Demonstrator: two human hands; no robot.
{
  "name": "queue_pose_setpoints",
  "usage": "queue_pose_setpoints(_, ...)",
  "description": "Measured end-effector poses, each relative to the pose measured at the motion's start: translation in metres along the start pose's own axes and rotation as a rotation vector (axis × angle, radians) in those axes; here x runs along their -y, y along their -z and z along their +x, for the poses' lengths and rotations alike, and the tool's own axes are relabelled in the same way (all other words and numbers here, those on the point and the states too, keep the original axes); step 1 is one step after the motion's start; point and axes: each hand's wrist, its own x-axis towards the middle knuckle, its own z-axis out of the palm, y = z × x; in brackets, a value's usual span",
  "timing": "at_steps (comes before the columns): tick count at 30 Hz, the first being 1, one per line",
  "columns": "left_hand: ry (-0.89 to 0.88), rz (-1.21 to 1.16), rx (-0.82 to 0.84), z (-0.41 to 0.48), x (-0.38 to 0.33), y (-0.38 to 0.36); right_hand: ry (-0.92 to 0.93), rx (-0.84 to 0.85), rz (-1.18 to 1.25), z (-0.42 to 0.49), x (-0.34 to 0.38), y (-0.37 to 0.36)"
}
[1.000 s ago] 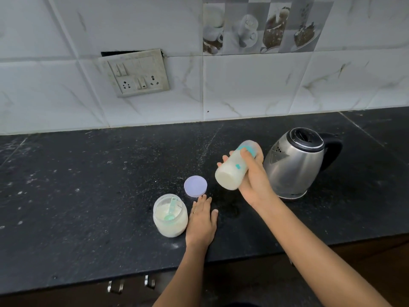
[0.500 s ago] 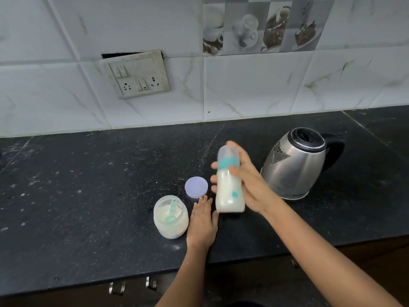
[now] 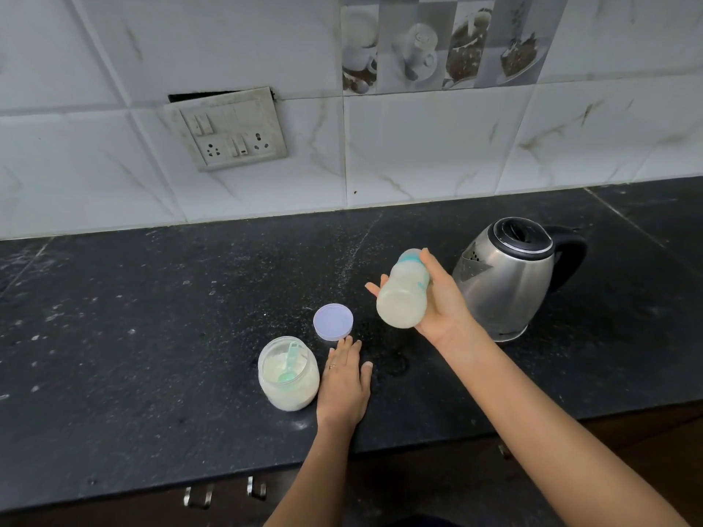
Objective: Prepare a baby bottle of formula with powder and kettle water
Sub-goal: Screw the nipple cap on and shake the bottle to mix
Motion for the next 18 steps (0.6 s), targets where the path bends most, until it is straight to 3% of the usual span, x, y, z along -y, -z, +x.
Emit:
queue_pose_setpoints(7,0.001,0.033,0.014,0.000,-0.002,0.001,-0.114,-0.166,0.041,0.011,0.008,0.013)
queue_pose_setpoints(11,-0.007,0.050,0.007,-0.001,-0.002,0.001,-0.042,-0.295,0.046,0.016,0.005,0.020)
queue_pose_setpoints(13,-0.010,0.056,0.003,-0.001,-0.003,0.000,-0.033,-0.230,-0.036,0.014,0.001,0.028)
queue_pose_setpoints(15,-0.011,0.063,-0.001,-0.001,-0.003,0.000,-0.140,-0.094,-0.164,0.007,-0.004,0.033)
queue_pose_setpoints(18,-0.012,0.081,0.001,0.000,-0.003,-0.001,-0.134,-0.073,-0.026,0.008,-0.009,0.034)
